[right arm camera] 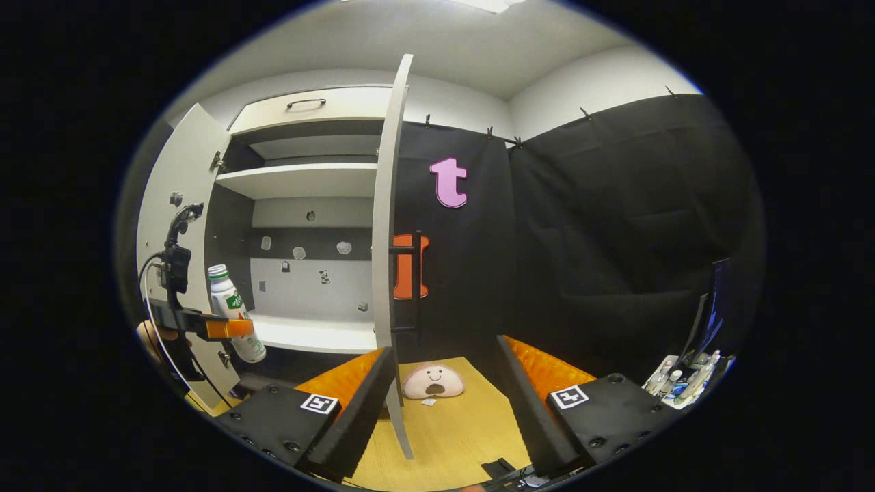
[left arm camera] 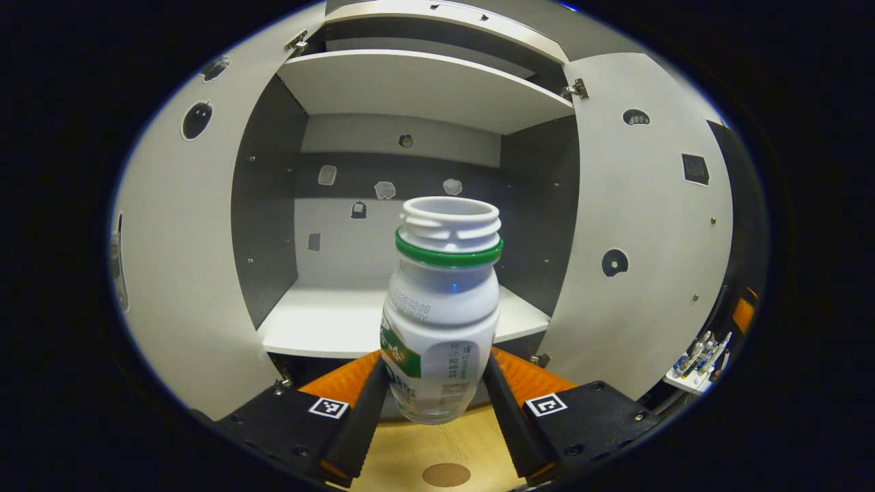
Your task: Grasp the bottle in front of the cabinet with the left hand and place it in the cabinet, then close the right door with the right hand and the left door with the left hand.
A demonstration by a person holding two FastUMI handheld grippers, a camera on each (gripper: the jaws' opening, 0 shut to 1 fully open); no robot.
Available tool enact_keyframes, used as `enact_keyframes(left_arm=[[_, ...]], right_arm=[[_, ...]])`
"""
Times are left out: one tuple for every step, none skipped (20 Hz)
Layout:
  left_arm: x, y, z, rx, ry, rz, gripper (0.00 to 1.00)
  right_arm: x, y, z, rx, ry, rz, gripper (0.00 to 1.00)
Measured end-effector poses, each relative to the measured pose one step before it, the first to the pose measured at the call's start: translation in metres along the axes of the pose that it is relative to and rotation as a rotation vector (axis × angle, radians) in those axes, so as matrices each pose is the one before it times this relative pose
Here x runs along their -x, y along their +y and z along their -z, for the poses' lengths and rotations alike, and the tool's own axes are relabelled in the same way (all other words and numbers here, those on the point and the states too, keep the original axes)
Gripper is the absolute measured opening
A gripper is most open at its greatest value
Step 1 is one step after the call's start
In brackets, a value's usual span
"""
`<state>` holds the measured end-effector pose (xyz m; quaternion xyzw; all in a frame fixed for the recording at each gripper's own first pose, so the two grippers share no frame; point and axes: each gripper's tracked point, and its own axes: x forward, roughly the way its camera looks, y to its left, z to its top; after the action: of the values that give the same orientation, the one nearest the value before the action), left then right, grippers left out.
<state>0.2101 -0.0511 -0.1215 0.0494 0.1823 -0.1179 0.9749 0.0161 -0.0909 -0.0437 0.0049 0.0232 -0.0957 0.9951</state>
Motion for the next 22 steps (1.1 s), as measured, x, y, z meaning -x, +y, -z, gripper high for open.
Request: enact_keyframes(left_arm=[[-0.00427,0.00382,-0.00590,-0.00014,-0.00194,-0.00558,0.80],[-0.00566,0.00420,-0.00611,0.00050,-0.00415,-0.00884,0.80],[-0.00488,0.00468,-0.00601,-0.00373,-0.00622,-0.01102,0.80],[-0.00644,0.00486,-0.00627,-0.00714,-0.00997,-0.01089,0.80],[-0.00601,0.00264,-0.00458,-0.00823,-0.00424,-0.00609,0.80],[-0.00650,0.00187,-0.00310,-0.01177,0.00150,-0.00303,0.79],[-0.00736,0.00214,-0.00161,-0.01802,0.00445,-0.00463,0.80],[-0.00849,0.00283,-0.00164,-0.02386,0.00565,-0.00817,0.80],[-0.00825,0.00333,-0.00158,-0.01539,0.00270,-0.00932,0.80],[-0.00872,0.00184,0.00012,-0.00422,0.00751,-0.00382,0.79],[-0.00975,0.00144,0.00191,0.00191,0.01160,-0.00244,0.79],[-0.00930,0.00133,0.00259,0.00211,0.01310,-0.00182,0.79],[-0.00689,0.00053,0.00338,-0.00306,0.01594,-0.00302,0.79],[-0.00804,0.00067,0.00328,-0.00510,0.01739,-0.00132,0.79],[-0.00848,-0.00128,0.00372,-0.00063,0.01751,0.00099,0.79],[-0.00635,-0.00107,0.00314,0.00497,0.01609,0.00133,0.79],[-0.00683,-0.00023,0.00103,-0.00051,0.00928,0.00008,0.79],[-0.00608,0.00038,0.00138,-0.00347,0.00908,-0.00475,0.79],[-0.00366,-0.00144,0.00114,0.00139,0.00564,-0.00441,0.79],[-0.00376,-0.00110,0.00024,0.00325,0.00580,-0.00318,0.79],[-0.00367,-0.00083,0.00181,0.00669,0.00531,-0.00222,0.79],[-0.00330,-0.00160,0.00196,0.01123,0.00769,0.00066,0.79]], right_arm=[[0.00034,-0.00154,-0.00148,0.00030,-0.00099,0.00250,0.97],[-0.00084,-0.00184,0.00001,0.00103,-0.00123,0.00418,0.97],[-0.00029,-0.00228,0.00015,0.00199,-0.00064,0.00544,0.97],[-0.00030,-0.00205,0.00025,0.00257,0.00013,0.00496,0.97],[-0.00079,-0.00062,-0.00024,0.00192,0.00222,0.00522,0.97],[-0.00006,-0.00271,0.00082,-0.00010,0.00325,0.00430,0.97],[-0.00062,-0.00108,0.00088,-0.00184,0.00307,0.00243,0.97],[-0.00048,-0.00087,0.00050,-0.00138,0.00233,0.00264,0.97],[-0.00029,-0.00124,0.00004,0.00031,0.00110,0.00330,0.97],[-0.00185,-0.00195,-0.00062,0.00219,-0.00069,0.00505,0.97],[-0.00008,-0.00259,-0.00043,0.00284,-0.00088,0.00624,0.97],[-0.00019,-0.00243,-0.00070,0.00149,0.00037,0.00595,0.97],[-0.00059,-0.00227,-0.00035,-0.00078,-0.00009,0.00521,0.97],[-0.00121,-0.00303,0.00014,-0.00080,0.00038,0.00739,0.97],[-0.00017,-0.00299,0.00030,-0.00097,0.00244,0.00822,0.97],[0.00045,-0.00351,0.00092,-0.00138,0.00317,0.00700,0.97],[-0.00025,-0.00305,0.00242,-0.00076,0.00340,0.00591,0.97],[-0.00055,-0.00204,0.00081,0.00012,0.00358,0.00502,0.97],[-0.00064,-0.00168,0.00132,-0.00106,0.00323,0.00328,0.97],[-0.00127,-0.00135,0.00021,-0.00146,0.00302,0.00278,0.97],[0.00054,-0.00191,0.00050,-0.00133,0.00288,0.00332,0.97],[-0.00065,-0.00006,0.00073,-0.00142,0.00176,0.00269,0.97]])
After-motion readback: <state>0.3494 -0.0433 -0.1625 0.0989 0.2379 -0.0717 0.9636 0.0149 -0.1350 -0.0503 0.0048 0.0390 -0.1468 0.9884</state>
